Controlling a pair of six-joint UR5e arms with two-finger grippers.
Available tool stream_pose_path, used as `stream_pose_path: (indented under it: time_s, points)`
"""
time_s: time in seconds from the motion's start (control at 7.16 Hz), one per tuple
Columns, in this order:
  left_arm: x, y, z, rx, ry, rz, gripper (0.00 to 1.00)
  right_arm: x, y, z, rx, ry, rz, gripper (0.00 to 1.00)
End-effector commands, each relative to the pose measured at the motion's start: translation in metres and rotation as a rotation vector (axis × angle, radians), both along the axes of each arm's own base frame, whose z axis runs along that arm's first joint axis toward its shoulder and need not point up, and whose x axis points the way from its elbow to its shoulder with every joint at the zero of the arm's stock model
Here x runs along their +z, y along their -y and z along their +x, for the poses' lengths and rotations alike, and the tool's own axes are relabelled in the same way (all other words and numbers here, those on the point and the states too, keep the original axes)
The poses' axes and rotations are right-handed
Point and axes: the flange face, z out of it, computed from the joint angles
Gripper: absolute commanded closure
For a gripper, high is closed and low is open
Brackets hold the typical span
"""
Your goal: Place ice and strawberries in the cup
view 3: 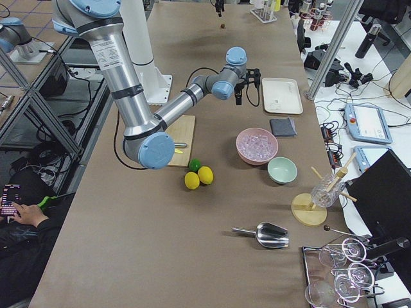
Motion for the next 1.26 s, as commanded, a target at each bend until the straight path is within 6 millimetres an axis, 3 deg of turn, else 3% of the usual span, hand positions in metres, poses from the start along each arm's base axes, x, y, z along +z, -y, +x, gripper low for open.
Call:
stream_pose_path:
  time_s: [0.0,0.28,0.56,1.12]
  points:
    - [0.014,0.016,0.011,0.008,0.014,-0.011,0.02,-0.003,0.0,0.0,0.001,0.004,0.001,0.0]
    - [0.019,0.027,0.032,0.021,0.053,0.006,0.02,-0.005,0.001,-0.002,0.002,0.006,0.003,0.0]
    - [0.034,0.031,0.038,0.032,0.062,-0.009,0.02,-0.004,0.001,-0.003,0.003,0.003,0.001,0.0]
    - [0.043,0.025,0.058,0.08,0.059,-0.001,0.03,-0.004,0.002,-0.003,0.005,0.0,0.006,0.0]
